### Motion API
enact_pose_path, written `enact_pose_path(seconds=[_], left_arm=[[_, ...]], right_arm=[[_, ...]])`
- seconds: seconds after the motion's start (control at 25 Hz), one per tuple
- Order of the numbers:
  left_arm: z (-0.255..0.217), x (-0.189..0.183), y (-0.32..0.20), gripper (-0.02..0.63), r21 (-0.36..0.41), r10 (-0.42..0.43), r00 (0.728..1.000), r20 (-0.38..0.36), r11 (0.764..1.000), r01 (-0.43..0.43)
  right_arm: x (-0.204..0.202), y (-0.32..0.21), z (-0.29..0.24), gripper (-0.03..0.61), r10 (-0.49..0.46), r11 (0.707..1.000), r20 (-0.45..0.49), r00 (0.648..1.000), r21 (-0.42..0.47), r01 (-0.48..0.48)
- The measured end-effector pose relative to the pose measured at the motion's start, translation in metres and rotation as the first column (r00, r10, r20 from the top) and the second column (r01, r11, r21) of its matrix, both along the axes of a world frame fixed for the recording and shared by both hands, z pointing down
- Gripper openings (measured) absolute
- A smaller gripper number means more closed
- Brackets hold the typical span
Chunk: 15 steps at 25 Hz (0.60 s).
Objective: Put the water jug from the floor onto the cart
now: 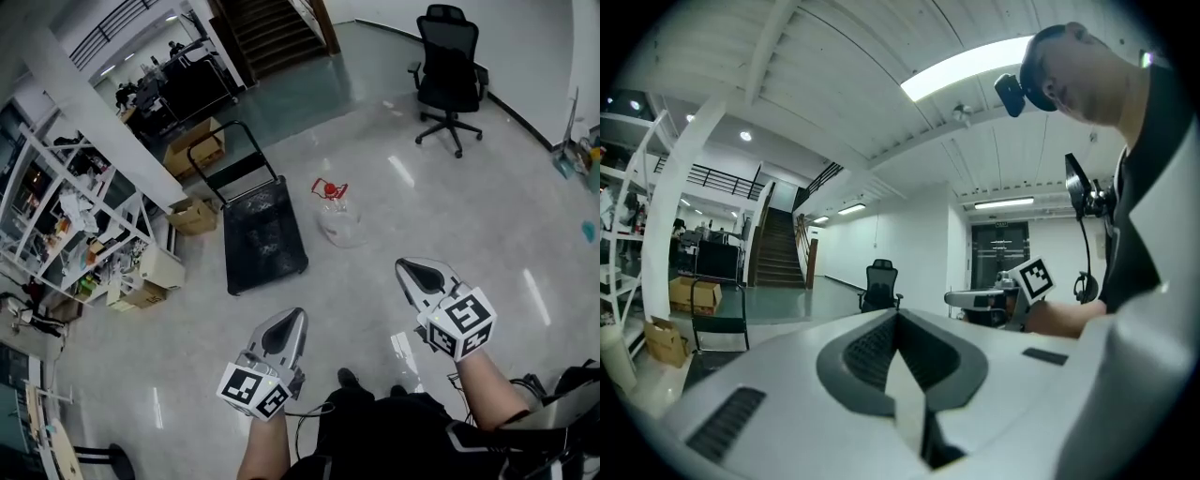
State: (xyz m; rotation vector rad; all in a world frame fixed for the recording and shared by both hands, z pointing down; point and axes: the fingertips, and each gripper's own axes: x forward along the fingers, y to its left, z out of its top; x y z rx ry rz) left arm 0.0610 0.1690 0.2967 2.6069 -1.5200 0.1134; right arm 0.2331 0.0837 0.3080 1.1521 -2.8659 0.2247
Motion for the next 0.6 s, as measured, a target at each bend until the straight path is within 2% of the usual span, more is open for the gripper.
enact_pose_path(seconds=[0.24,0.6], left_arm=[[0.018,-0.026,-0.078,0.0,-0.001,0.045,0.999,0.015,0.999,-0.045],[0.02,-0.126,-0.213,0.0,0.02,0.083,0.995,-0.053,0.996,-0.082]], right_arm=[[-0.038,-0.074,0.013,0.002,-0.003,1.0,-0.008,1.0,-0.004,0.003],[-0.135,-0.202,0.002,0.002,0.034,0.999,-0.05,0.998,0.005,-0.034]])
